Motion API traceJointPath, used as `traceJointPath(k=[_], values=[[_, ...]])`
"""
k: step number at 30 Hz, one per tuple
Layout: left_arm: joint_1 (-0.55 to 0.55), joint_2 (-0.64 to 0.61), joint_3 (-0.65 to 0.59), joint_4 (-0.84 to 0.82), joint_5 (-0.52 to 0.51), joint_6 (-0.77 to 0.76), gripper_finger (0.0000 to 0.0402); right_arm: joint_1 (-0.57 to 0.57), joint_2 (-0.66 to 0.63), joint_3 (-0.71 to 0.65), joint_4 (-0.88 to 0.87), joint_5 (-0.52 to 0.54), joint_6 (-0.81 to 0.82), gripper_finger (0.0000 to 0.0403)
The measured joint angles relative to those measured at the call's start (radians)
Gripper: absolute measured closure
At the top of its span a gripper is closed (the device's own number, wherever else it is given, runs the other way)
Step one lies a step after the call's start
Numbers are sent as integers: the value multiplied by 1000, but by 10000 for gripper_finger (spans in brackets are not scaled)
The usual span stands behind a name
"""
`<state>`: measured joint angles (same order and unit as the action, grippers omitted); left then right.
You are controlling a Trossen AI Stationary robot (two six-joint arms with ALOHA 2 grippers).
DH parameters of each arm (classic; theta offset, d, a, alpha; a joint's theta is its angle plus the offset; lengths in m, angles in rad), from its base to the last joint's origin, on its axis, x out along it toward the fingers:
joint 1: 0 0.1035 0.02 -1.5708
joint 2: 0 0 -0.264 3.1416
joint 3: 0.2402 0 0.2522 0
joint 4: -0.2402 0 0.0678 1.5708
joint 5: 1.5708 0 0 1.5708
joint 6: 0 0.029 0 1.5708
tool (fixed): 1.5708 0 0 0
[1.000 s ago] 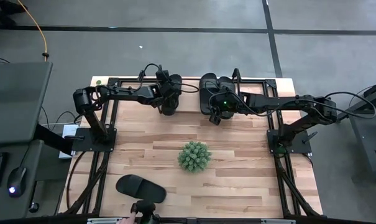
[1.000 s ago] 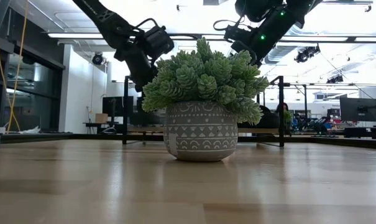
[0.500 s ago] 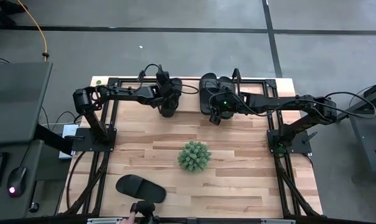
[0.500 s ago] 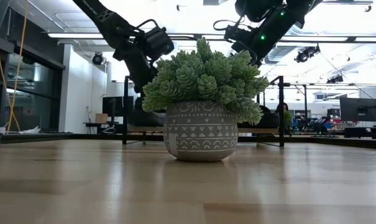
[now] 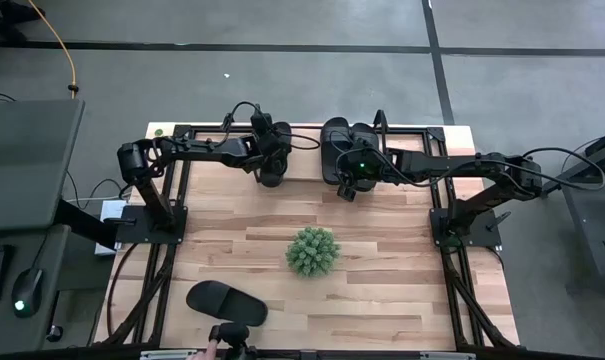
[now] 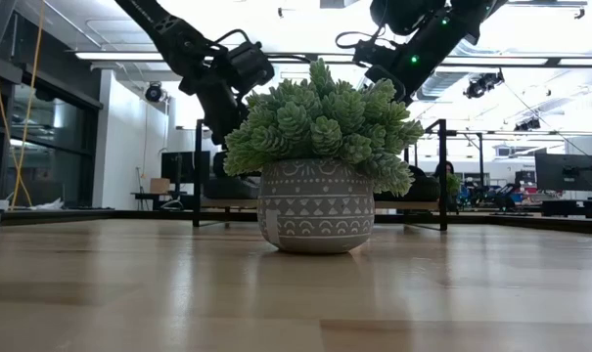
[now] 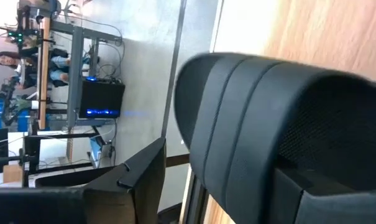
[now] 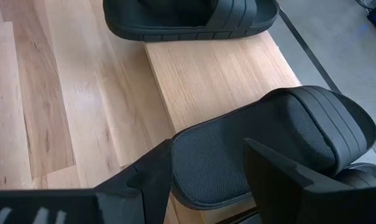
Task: Pick and place slides into the shelf
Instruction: Put the top black slide on the shelf, then put the black slide on the shelf
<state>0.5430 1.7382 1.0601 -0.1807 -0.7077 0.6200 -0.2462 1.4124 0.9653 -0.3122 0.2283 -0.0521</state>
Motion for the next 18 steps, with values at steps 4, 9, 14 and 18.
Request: traceJointPath(k=[4, 9, 14, 18], values=[[1, 0, 0, -4, 28, -22, 206, 0, 0, 0, 0, 0, 0, 219], [0, 0, 0, -27, 47, -25, 206, 0, 0, 0, 0, 0, 2, 219], [0, 0, 0, -51, 60, -30, 206, 0, 0, 0, -1, 0, 2, 219], [-1, -8, 1, -56, 62, -41, 206, 0, 0, 0, -1, 0, 2, 219]])
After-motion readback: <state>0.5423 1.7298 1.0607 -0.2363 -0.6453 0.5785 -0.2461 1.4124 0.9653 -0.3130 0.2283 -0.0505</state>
